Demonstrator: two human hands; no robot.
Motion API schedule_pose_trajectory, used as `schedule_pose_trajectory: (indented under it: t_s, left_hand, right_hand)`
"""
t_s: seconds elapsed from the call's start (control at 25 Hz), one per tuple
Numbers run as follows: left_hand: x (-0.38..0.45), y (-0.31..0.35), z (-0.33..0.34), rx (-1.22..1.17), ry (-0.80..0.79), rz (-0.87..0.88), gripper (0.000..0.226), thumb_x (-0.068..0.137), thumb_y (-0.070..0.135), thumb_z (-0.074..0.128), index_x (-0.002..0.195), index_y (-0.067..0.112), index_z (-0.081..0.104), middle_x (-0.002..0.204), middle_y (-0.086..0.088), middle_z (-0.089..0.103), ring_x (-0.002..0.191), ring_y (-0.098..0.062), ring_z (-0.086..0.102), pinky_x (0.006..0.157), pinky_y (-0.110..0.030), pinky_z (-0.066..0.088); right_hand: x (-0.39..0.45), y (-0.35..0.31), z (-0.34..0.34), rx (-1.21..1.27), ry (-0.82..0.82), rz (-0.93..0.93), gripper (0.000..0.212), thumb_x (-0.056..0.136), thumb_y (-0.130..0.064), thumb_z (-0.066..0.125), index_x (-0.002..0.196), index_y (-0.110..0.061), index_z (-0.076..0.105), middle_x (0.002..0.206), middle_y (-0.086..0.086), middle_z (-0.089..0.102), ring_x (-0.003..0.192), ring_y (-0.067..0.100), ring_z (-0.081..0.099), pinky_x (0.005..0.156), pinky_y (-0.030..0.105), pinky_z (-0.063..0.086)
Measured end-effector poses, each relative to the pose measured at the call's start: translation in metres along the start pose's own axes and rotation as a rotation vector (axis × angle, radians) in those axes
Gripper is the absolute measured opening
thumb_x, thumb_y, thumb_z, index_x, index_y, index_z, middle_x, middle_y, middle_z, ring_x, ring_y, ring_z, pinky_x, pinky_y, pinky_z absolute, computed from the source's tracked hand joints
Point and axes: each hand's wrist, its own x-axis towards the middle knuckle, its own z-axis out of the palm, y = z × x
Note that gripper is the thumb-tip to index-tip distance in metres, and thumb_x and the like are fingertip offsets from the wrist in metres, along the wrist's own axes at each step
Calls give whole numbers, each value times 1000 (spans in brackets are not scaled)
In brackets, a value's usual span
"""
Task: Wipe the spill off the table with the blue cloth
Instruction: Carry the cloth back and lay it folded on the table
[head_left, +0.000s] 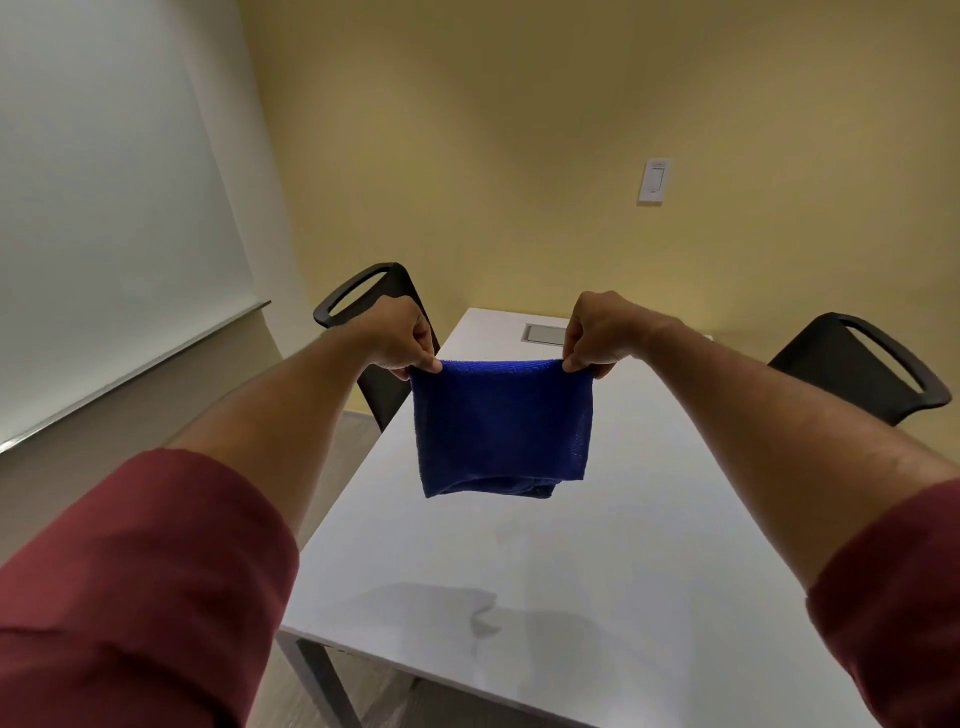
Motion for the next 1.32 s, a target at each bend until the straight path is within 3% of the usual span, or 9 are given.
schedule_pose_trajectory:
  t_s: [0.16,0.52,0.68,0.84,1.08,1.32]
  left_hand:
    - [34,-35,3,-17,-18,-29,12,81,19,78,73,12,71,74,-7,71,62,-14,70,44,-12,49]
    - [123,-96,-5,6,-24,-88,11,82,19,76,77,11,71,80,-8,72,70,-17,72,56,-21,55]
    - [161,-121,-10,1,-22,-85,10,81,19,78,77,11,72,80,-7,72,71,-18,73,60,-24,58]
    - [202,-153,-6,4,-51,-70,10,80,21,79,76,13,73,78,-5,72,69,-16,72,57,-22,57]
    - [262,-195,6,8,-152,20,10,80,23,79,77,16,73,79,-4,72,70,-16,72,67,-30,62]
    - [299,-226,31,-30,-288,76,9,83,21,75,79,16,70,83,-4,70,76,-17,71,65,-25,60]
  right_hand:
    - [49,-10,25,-47,-15,-12,7,84,-6,72,88,-8,77,83,7,73,70,22,75,62,29,64]
    - [166,-26,46,-41,-46,-44,10,81,-5,69,83,-9,78,79,4,73,64,18,74,56,23,61]
    - [207,-33,53,-46,-41,-21,13,79,-7,65,79,-10,78,71,-1,71,61,17,74,62,26,62]
    - [242,-42,67,-37,-66,19,11,78,-7,66,80,-10,77,77,2,73,63,18,75,66,30,64]
    - [282,-52,96,-87,-76,129,16,78,-6,63,82,-6,78,81,7,77,72,20,74,73,35,63]
    - [303,-49,135,-82,-99,236,12,80,-7,67,85,-8,78,85,6,75,78,21,72,75,35,63]
